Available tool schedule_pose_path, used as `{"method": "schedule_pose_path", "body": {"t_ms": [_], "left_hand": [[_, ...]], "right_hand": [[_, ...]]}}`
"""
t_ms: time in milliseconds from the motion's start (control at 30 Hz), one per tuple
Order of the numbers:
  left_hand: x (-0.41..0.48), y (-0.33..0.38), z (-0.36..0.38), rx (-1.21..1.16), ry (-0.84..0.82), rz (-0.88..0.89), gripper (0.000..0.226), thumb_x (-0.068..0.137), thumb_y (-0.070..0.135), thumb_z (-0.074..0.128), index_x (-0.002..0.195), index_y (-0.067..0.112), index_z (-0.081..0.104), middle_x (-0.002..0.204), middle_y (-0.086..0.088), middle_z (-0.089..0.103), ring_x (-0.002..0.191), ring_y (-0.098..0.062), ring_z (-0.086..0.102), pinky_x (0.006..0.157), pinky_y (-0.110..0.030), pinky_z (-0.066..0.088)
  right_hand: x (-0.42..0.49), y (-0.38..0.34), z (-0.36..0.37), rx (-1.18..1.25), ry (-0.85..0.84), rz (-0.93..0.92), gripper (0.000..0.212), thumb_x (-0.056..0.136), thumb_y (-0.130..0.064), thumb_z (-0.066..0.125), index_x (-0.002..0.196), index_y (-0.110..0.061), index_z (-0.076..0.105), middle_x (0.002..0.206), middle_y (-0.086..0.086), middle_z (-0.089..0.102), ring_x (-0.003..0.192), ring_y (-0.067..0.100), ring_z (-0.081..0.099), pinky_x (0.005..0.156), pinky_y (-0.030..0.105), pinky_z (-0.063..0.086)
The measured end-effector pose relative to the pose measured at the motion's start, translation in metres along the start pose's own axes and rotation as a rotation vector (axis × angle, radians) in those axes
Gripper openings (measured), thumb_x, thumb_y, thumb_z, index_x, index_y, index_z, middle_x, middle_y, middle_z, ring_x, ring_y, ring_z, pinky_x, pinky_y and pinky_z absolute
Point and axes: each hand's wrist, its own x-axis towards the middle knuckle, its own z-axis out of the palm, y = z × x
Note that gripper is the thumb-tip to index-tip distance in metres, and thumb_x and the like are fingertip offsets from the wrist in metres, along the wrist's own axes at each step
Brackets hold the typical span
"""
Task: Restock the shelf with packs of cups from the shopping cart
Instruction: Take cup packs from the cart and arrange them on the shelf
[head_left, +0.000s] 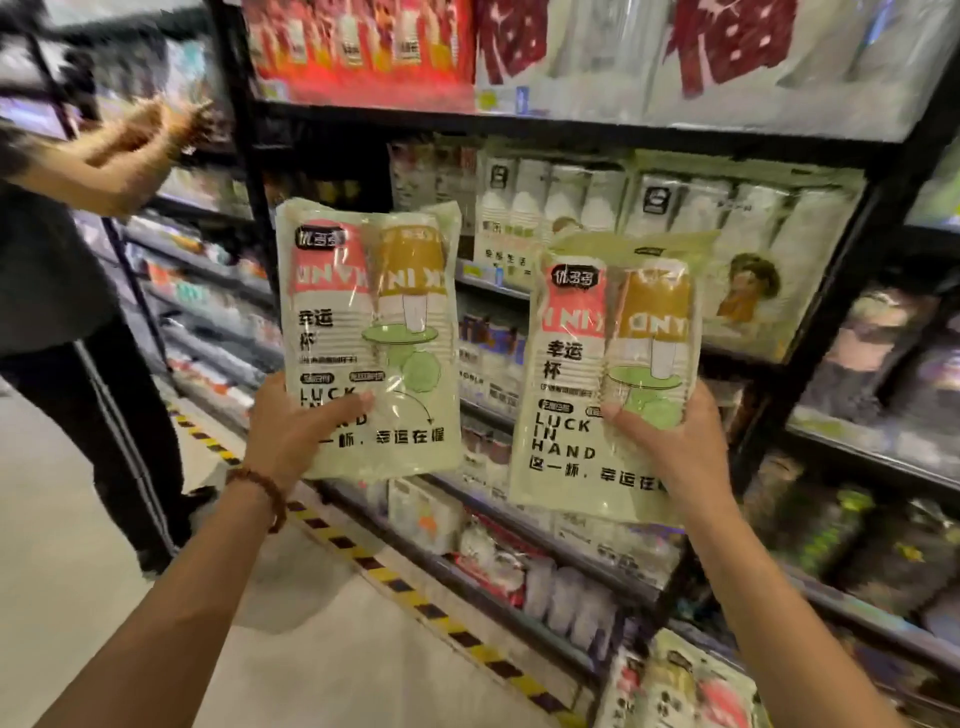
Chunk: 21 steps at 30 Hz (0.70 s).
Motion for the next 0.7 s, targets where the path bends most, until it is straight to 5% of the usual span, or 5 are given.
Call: {"method": "schedule_pose_path", "body": {"t_ms": [167, 400, 567, 700], "left_hand": [[0.059, -0.028, -0.085, 0.010, -0.031, -0.005, 0.048, 0.044, 0.044, 0.079, 0.090, 0.034, 0.069, 0.090, 0.008, 0.075, 0.083, -0.012, 0.071, 0.071, -0.032, 0.055], [0.135, -0.074, -0.153, 0.019, -0.069, -0.021, 0.068, 0.045, 0.043, 0.081, 0.107, 0.021, 0.065, 0.096, 0.004, 0.074, 0.087, -0.014, 0.071, 0.071, -0.034, 0.056], [0.207, -0.104, -0.163, -0.023, -0.064, -0.063, 0.058, 0.041, 0.043, 0.080, 0.096, 0.029, 0.067, 0.090, 0.008, 0.075, 0.083, -0.011, 0.071, 0.069, -0.032, 0.056], [0.283, -0.125, -0.156, -0.033, -0.093, -0.078, 0.054, 0.039, 0.045, 0.078, 0.089, 0.030, 0.067, 0.083, 0.016, 0.074, 0.076, -0.007, 0.071, 0.065, -0.029, 0.055]], "right_hand": [[-0.002, -0.025, 0.111, 0.029, 0.035, 0.013, 0.063, 0.066, -0.033, 0.084, 0.116, -0.025, 0.047, 0.101, -0.016, 0.060, 0.093, 0.004, 0.060, 0.075, 0.028, 0.049], [0.022, -0.041, 0.213, -0.011, 0.048, 0.051, 0.070, 0.066, -0.031, 0.084, 0.124, -0.020, 0.047, 0.104, -0.011, 0.061, 0.091, 0.005, 0.060, 0.075, 0.030, 0.051], [0.071, -0.034, 0.276, -0.010, 0.040, 0.079, 0.070, 0.066, -0.035, 0.082, 0.124, -0.021, 0.046, 0.107, -0.009, 0.061, 0.093, 0.010, 0.062, 0.075, 0.032, 0.053], [0.130, -0.023, 0.326, 0.037, 0.037, 0.063, 0.067, 0.068, -0.028, 0.083, 0.124, -0.019, 0.048, 0.106, -0.009, 0.063, 0.090, 0.002, 0.061, 0.064, 0.018, 0.047]]}}
